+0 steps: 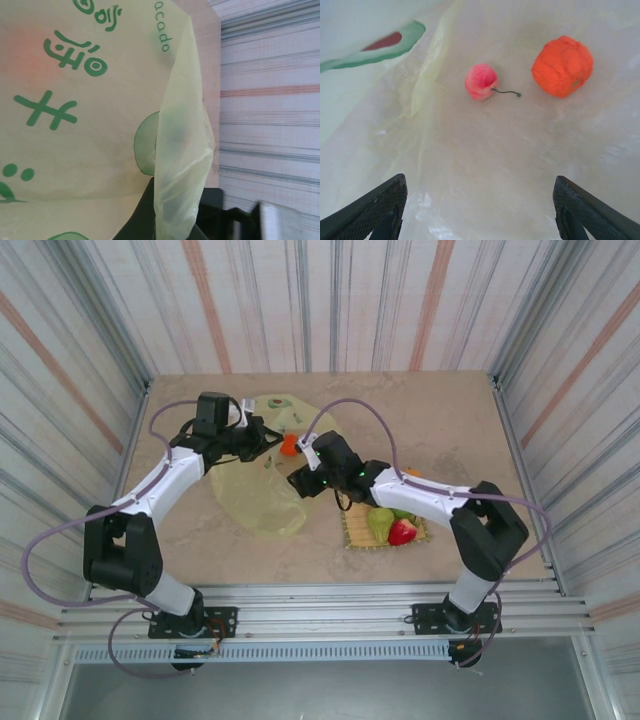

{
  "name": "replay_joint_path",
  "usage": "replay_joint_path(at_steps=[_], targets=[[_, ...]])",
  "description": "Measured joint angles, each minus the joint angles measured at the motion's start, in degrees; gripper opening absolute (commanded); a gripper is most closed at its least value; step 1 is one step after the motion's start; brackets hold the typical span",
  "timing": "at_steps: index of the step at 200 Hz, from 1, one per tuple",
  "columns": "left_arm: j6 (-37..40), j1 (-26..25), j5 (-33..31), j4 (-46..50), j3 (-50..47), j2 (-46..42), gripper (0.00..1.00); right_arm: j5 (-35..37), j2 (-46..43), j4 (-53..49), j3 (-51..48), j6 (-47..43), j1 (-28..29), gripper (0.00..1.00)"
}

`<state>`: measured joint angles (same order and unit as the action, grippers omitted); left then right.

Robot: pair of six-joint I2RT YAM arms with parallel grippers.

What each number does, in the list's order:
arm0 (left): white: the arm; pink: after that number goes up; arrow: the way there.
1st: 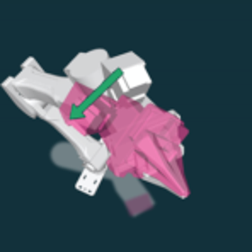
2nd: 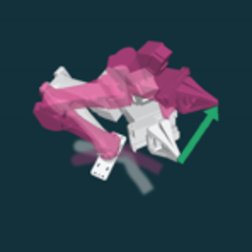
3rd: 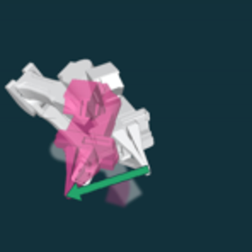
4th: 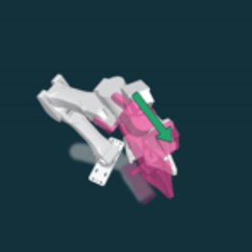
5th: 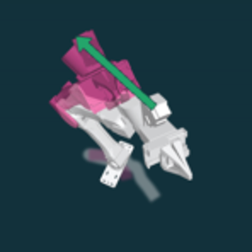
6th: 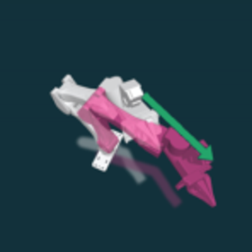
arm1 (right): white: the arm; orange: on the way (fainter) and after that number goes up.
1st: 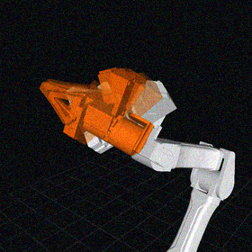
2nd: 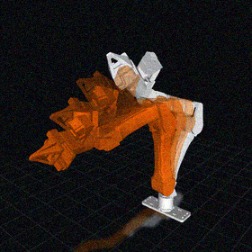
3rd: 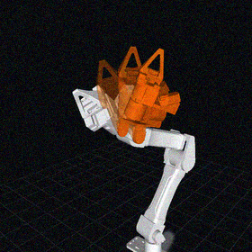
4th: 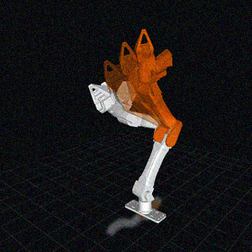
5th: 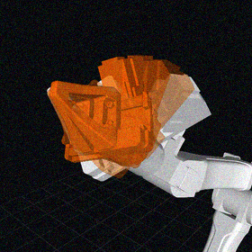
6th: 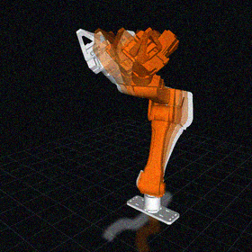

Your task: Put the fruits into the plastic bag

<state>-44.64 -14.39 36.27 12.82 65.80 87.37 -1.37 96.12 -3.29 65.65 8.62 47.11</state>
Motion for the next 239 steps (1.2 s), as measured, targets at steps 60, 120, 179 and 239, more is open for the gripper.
replay_joint_path(at_steps=[60,120,179,239], targets=[[0.07,0.00,-1.44,0.57,0.63,2.75,0.00,1.09,-6.56,-7.45,-1.42,-2.08,-3.63,0.78],[1.57,-0.04,-0.31,0.35,0.61,3.50,0.00,3.50,-10.32,-14.10,-1.42,-3.30,-3.65,0.78],[2.27,-0.04,1.14,0.39,0.61,3.50,0.00,4.72,-12.04,-20.39,-1.42,-3.28,-3.98,0.78],[2.67,-0.04,2.27,0.44,0.61,3.50,0.00,3.10,-19.26,-26.58,-1.40,-1.57,-6.40,0.79]])
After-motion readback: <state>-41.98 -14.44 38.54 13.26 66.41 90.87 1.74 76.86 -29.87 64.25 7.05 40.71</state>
